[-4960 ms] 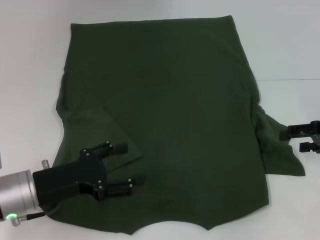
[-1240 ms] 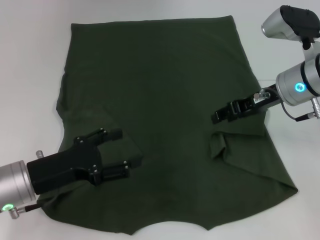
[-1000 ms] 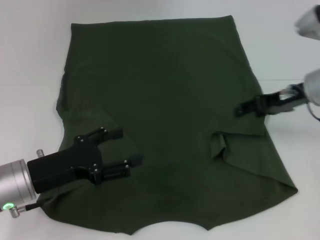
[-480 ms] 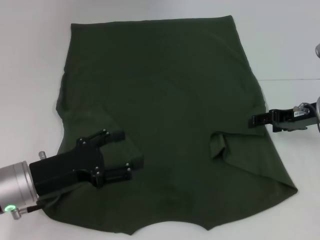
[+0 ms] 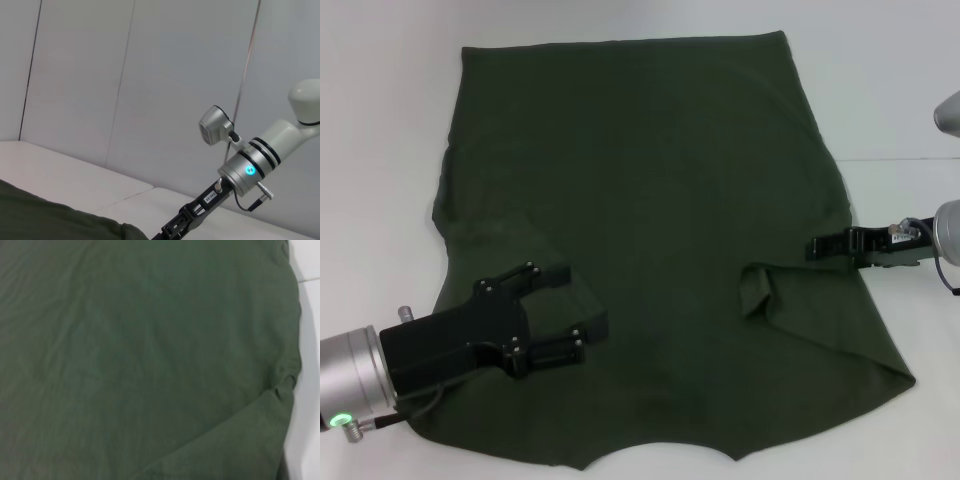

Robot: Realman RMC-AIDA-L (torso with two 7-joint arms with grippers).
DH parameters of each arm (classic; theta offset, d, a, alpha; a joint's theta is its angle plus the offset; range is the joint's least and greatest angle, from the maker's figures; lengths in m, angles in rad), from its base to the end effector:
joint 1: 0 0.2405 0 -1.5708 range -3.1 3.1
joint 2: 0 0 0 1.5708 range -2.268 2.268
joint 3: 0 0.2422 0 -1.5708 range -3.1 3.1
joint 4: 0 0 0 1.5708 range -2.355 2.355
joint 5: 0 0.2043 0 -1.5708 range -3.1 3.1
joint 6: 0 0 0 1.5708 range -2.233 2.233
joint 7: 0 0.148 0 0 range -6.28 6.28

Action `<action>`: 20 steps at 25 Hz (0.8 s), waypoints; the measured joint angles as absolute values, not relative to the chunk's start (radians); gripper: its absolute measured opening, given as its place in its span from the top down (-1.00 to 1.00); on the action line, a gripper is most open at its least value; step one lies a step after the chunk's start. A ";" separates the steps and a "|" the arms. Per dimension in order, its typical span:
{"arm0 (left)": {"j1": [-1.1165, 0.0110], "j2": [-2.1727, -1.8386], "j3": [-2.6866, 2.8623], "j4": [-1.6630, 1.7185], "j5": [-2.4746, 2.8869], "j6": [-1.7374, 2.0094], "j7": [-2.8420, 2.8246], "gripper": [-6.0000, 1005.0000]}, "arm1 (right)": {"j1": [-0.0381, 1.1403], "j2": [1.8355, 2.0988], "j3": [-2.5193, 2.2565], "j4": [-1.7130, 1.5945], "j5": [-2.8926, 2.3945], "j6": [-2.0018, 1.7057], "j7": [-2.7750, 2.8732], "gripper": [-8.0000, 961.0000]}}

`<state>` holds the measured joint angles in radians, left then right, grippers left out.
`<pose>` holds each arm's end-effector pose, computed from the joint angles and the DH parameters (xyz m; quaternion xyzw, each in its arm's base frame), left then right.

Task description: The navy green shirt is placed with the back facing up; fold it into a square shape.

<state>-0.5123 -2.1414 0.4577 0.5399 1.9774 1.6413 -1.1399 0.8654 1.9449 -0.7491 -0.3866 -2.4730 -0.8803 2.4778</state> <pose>-0.2440 0.3019 -0.0094 -0.9037 -0.1831 -0.3477 0.1701 0.2724 0.4309 0.0140 -0.7466 0.5938 0.0593 0.2940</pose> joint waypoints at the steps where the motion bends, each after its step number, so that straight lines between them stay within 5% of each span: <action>1: -0.512 -2.141 0.458 0.540 1.977 1.641 -1.140 -0.83 | 0.864 1.947 -0.749 -0.386 -2.472 -0.876 2.475 -0.80; 20: -0.517 -2.140 0.460 0.540 1.973 1.645 -1.140 -0.83 | 0.853 1.968 -0.750 -0.374 -2.429 -0.824 2.427 -0.76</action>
